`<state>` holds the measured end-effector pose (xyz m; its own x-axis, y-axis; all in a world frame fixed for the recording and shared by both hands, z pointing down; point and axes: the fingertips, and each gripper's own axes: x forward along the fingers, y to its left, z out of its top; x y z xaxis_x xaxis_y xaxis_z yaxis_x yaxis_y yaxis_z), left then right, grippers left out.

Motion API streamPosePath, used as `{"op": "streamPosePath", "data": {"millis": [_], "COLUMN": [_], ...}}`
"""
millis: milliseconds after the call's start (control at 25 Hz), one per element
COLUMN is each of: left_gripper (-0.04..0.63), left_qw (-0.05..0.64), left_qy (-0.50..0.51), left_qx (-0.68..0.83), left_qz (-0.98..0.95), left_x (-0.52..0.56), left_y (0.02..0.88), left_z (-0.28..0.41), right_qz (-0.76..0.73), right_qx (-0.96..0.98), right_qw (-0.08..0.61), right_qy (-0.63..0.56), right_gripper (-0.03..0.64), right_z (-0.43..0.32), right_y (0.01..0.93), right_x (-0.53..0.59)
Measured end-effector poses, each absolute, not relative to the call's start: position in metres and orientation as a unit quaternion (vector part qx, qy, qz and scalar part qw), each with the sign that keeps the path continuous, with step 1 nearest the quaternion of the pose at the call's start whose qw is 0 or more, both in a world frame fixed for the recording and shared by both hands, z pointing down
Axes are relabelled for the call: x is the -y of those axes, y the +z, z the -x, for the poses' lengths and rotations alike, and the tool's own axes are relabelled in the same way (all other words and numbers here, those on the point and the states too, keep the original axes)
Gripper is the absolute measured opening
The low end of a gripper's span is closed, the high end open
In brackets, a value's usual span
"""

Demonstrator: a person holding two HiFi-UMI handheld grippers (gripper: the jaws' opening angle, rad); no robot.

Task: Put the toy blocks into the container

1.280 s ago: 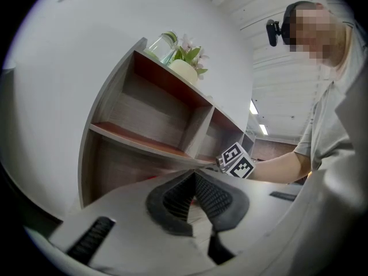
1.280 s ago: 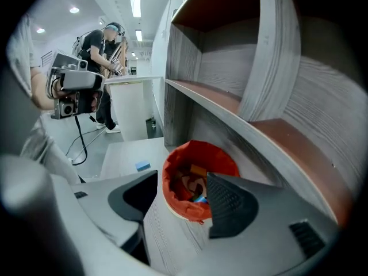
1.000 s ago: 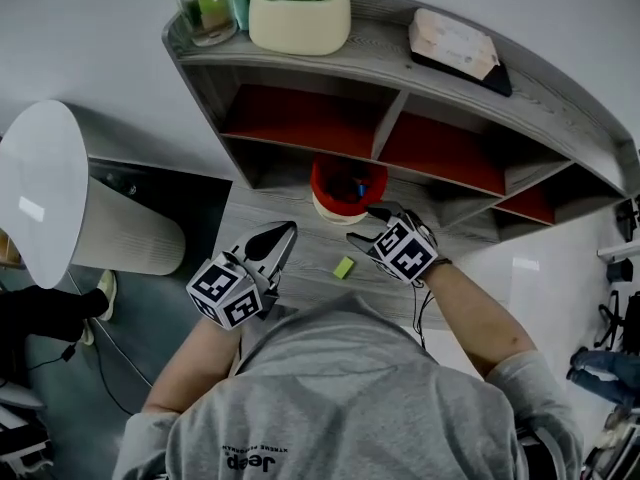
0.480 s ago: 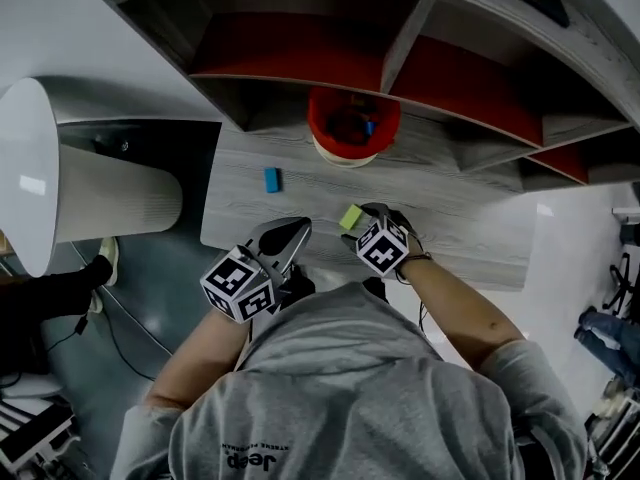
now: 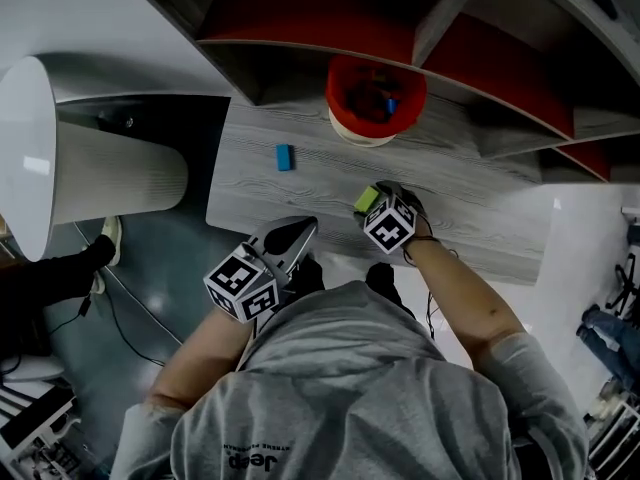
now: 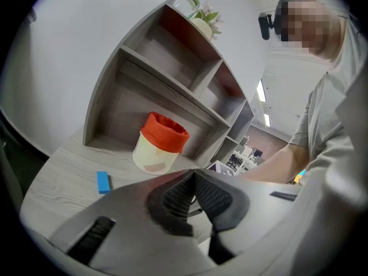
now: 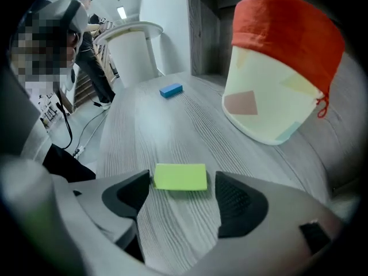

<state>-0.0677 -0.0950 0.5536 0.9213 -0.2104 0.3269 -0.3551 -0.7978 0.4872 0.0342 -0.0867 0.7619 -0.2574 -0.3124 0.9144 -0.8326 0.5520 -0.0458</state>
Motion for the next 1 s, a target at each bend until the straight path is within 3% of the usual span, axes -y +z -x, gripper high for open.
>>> {"op": "streamPosePath", "data": {"millis": [160, 280, 440, 720, 1000], "left_gripper": [0.03, 0.03, 0.031, 0.031, 0.03], "left_qw": [0.281, 0.281, 0.274, 0.241, 0.191], "left_qy": [0.126, 0.121, 0.109, 0.074, 0.039], "left_qx": [0.155, 0.159, 0.162, 0.165, 0.162], "left_qz": [-0.939, -0.939, -0.942, -0.954, -0.967], "left_x": [0.095, 0.096, 0.101, 0.123, 0.156], "left_y": [0.554, 0.551, 0.538, 0.49, 0.431], "left_z": [0.076, 0.08, 0.082, 0.073, 0.053], "right_qz": [-0.374, -0.367, -0.376, -0.425, -0.469], "right_qx": [0.75, 0.754, 0.763, 0.787, 0.783], "right_qw": [0.475, 0.475, 0.46, 0.397, 0.376], "right_qy": [0.269, 0.266, 0.255, 0.205, 0.157], "right_gripper": [0.375, 0.296, 0.29, 0.29, 0.29], "right_z": [-0.033, -0.033, -0.033, -0.049, -0.073], "right_y": [0.763, 0.761, 0.737, 0.617, 0.527], "right_x": [0.088, 0.087, 0.09, 0.127, 0.17]}}
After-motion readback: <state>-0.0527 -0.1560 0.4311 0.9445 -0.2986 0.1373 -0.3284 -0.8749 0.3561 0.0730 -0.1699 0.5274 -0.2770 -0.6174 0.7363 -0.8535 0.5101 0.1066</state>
